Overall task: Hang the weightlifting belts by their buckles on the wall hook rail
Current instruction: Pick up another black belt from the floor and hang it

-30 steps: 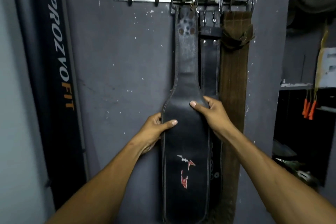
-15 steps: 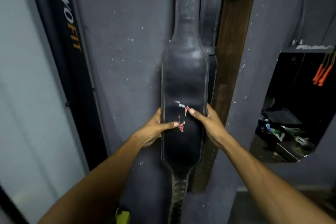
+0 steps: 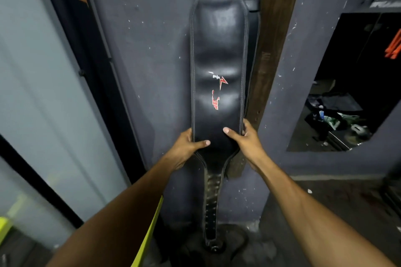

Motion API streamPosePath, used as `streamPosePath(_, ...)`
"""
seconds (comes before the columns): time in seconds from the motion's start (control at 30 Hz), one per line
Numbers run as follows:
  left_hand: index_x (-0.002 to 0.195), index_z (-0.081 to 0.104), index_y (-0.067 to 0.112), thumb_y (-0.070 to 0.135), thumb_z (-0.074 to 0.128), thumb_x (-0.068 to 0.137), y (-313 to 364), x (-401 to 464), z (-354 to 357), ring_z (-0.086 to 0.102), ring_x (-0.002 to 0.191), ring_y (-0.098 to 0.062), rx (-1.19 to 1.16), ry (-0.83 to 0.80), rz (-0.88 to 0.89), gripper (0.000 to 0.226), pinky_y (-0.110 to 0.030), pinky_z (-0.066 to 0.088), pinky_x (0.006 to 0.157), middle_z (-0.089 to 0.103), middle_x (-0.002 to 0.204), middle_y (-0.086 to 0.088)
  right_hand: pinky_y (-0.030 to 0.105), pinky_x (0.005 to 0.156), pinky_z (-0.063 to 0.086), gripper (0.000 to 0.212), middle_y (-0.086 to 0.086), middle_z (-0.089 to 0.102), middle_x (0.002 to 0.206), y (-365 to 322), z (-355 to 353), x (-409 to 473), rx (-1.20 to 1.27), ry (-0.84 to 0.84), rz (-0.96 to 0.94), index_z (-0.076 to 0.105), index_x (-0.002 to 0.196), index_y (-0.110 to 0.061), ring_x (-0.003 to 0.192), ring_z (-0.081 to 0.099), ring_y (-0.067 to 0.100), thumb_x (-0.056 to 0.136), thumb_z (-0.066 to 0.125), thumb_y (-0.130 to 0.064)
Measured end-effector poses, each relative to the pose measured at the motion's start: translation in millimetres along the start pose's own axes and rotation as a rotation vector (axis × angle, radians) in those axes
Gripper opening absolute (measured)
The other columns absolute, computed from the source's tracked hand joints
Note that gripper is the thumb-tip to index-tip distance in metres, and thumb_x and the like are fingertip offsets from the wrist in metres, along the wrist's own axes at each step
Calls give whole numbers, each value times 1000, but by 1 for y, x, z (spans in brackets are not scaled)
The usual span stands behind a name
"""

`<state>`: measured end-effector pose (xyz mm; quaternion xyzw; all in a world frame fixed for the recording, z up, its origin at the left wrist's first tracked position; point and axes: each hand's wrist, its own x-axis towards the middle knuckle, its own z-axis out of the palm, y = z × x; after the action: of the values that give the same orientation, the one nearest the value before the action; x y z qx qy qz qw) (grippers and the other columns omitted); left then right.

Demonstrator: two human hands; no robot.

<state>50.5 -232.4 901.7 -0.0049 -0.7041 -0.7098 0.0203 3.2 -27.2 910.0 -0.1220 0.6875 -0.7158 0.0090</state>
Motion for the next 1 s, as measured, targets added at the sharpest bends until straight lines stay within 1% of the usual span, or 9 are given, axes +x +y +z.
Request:
streamPosePath(0.07,133,61,11,1,75,89,-6,-7,0,71,117,-20,-14,-9,-29,48,-38,57,102,73,128,-8,40,106,56,40,2,78,122,1,0,-12,4,-19,13,68,132,-11,116,74,19,93,77,-14)
streamPosePath(0.2,124,63,23,10,77,89,-19,-19,-3,74,105,-13,-22,-2,-113,39,-30,62,81,74,124,-2,36,107,55,40,6,76,125,4,3,-33,-46,-31,33,68,132,-6,118,72,19,93,76,-12)
streamPosePath(0.37,120,62,18,4,70,94,-50,-37,-1,68,119,-25,-14,-6,-228,31,-51,56,99,74,121,-7,33,106,56,41,13,74,129,23,0,-60,-57,-18,86,65,134,0,119,72,22,93,73,-3)
streamPosePath(0.47,114,58,14,9,70,95,-62,-44,5,65,114,-20,18,29,-236,22,-47,53,101,69,112,-3,27,98,58,34,-1,78,110,30,-5,-60,-115,-13,108,67,126,-10,106,73,13,93,76,-7)
streamPosePath(0.57,138,50,11,16,70,95,-79,-50,13,57,121,-18,80,69,-264,47,-30,50,88,58,130,-1,15,81,52,31,-6,74,103,57,-12,-61,-225,-35,215,62,117,-18,95,69,7,92,79,-18)
streamPosePath(0.67,144,48,10,16,70,96,-102,-57,18,55,118,-16,82,154,-310,54,-30,45,86,56,131,-1,26,87,52,47,7,71,123,92,-20,-68,-304,-55,332,59,133,-14,107,68,18,92,79,-27)
streamPosePath(0.8,133,55,10,12,69,96,-140,-68,32,60,93,-9,45,258,-435,40,-29,45,73,64,116,-3,40,98,56,43,11,72,122,145,-28,-76,-334,-145,485,61,128,-16,108,71,24,92,78,-32)
streamPosePath(0.9,115,59,15,10,67,97,-164,-75,46,58,85,-11,20,336,-513,21,-24,46,67,64,105,-6,42,92,59,36,12,74,115,178,-34,-76,-318,-201,543,63,122,-18,92,74,19,93,78,-31)
streamPosePath(1.0,118,55,10,5,64,98,-187,-79,59,57,85,-15,-4,398,-585,22,-14,46,56,60,108,-11,35,85,59,32,7,74,110,210,-41,-67,-322,-278,594,64,119,-20,93,75,21,93,78,-32)
